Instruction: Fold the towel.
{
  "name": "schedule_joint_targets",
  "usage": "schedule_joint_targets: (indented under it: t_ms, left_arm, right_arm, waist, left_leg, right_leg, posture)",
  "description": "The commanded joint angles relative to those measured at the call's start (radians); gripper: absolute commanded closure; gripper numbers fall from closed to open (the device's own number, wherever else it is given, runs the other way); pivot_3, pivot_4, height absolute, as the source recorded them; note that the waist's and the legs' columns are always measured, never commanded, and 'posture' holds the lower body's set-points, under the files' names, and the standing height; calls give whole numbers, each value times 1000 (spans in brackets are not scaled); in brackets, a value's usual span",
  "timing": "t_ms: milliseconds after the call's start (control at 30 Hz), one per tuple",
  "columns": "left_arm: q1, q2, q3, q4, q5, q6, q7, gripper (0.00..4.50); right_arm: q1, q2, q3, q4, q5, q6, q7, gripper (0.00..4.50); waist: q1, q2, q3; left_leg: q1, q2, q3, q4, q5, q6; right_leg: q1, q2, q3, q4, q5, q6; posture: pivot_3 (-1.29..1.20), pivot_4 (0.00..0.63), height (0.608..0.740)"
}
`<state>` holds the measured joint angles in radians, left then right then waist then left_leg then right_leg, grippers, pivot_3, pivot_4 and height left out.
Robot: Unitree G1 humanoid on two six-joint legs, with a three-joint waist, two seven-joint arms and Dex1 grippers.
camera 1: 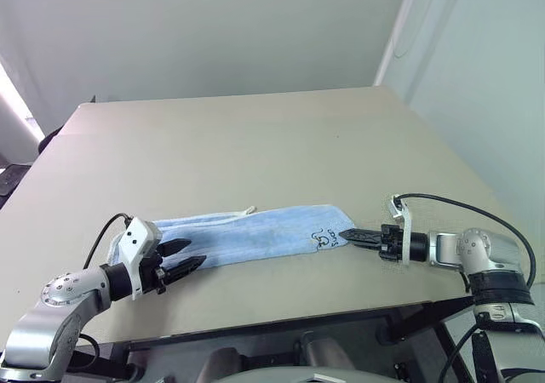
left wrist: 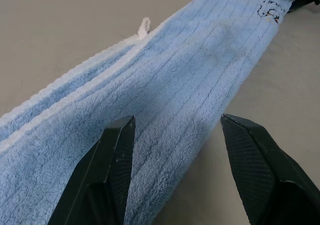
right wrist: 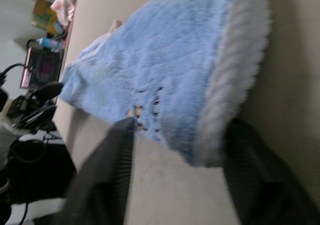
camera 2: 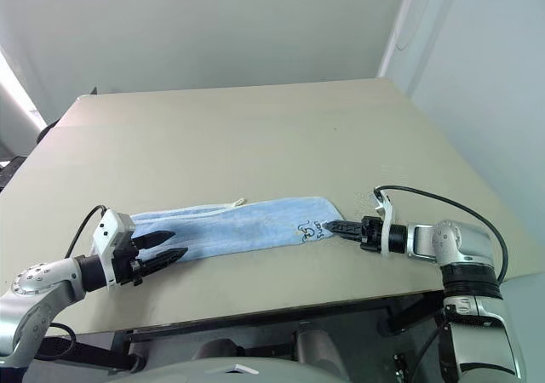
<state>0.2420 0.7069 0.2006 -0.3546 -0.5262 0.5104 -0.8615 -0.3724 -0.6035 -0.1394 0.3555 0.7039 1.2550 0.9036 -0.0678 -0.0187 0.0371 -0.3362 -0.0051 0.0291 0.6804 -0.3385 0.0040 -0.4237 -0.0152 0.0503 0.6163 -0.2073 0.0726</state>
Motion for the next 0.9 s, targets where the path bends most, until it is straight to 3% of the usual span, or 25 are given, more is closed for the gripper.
schedule_joint_targets:
  t_ms: [33,133,267,567,900]
  left_arm:
    - [-11,4,16,-28,-2,-14,3,1616]
    - [-18,9,22,-13,3,-15,2,1616]
    - [-47,11,38,12,-1,-13,5,1616]
    - [-101,12,24,63,18,-19,-5,1616]
    - [-127,5,4,72,41,-16,-3,1616]
  right_arm:
    - [-31,9,-42,12,0,-20,-25,3560]
    - [-22,-15,-72,16,-2,-42,-22,4484]
    - [-9,-114,-97,27,-15,-81,25,4484]
    - [33,-413,-1,-50,-184,-380,228,4484]
    - [20,-412,-5,-529,-56,-340,264,4484]
  waist:
    - [-3,-1,-1]
    - [-2,-1,-1]
    - [8,3,2]
    - [24,8,4]
    - [25,10,6]
  left_leg:
    - [0,0,0,0,0,0]
    - [0,0,0,1,0,0]
    - [1,-1,0,4,0,0]
    - [-2,-2,0,1,-3,4]
    - [-2,1,0,1,-3,4]
  right_leg:
    - [0,0,0,0,0,0]
    - [2,0,0,-1,0,0]
    - [1,-2,0,-2,1,1]
    - [-3,-1,1,-3,-1,4]
    - [-4,2,1,-2,-1,3]
  posture:
    - [0,0,740]
    - [0,0,740]
    - [0,0,740]
    - [0,0,740]
    - [0,0,740]
